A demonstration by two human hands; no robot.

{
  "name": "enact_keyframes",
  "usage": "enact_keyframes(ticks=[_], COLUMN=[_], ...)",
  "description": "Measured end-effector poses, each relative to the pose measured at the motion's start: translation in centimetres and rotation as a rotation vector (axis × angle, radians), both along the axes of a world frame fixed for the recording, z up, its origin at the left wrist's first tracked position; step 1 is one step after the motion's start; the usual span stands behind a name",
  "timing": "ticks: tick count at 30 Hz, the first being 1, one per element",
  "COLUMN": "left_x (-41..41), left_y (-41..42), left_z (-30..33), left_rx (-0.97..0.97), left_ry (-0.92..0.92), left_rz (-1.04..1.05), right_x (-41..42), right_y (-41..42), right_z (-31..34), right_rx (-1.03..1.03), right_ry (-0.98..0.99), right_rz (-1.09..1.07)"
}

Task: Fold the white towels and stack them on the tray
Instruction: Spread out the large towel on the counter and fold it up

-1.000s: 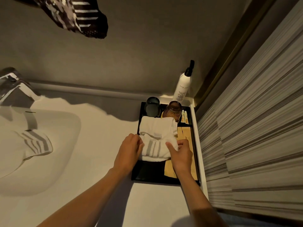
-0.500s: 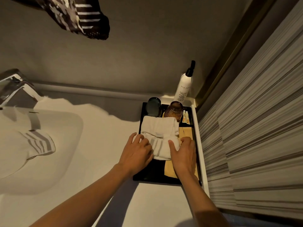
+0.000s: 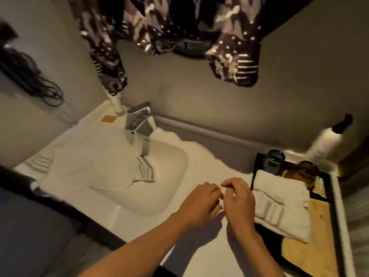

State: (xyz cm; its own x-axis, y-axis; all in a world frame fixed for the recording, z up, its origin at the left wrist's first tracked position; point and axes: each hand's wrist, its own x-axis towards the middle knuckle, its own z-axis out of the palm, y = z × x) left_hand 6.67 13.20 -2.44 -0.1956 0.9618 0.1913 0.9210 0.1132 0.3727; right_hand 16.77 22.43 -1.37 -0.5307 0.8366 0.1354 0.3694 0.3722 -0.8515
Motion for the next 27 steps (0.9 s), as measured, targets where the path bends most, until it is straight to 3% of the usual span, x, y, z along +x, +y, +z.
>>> enact_keyframes(ticks=[2,4,8,11,15,20,23,27], left_x=[-4.3,-8.4,-16.0,-20.9,-27.7,-33.8,-36.1,-37.5], left_y=[-4.1,-8.8,-20.3,-26.8,-32.0,-33.4,-33.4,-33.3], left_z=[1.1,1.9,1.6,-0.2,-2.9,-6.6,-8.8,-10.0], left_rx=[-0.112,-0.107,-0.097,-0.183,-0.293,-0.515,-0.463,-0.4], left_ry=[-0.013,-0.034,-0.232,-0.286,-0.121,0.103,0.226,0.26], left_rz=[0.169,0.344,0.756,0.913,0.865,0.649,0.581,0.546], right_x=[-4.4,-7.5,-14.0,-18.0,-24.3,-32.8,-36.5,-38.9], right_y=[-2.1,-4.1,-9.6,-12.7,-15.5,-14.6,-13.4,-13.2], right_z=[1.1,1.5,-0.3,-2.6,-4.8,-9.5,-13.6,-18.0], right_rx=[-0.129,-0.225,-0.368,-0.39,-0.282,-0.22,-0.333,-0.65], right_ry=[0.033,0.021,-0.176,-0.313,-0.45,-0.545,-0.621,-0.71], right_rz=[0.053,0.172,0.397,0.472,0.499,0.267,0.073,-0.089])
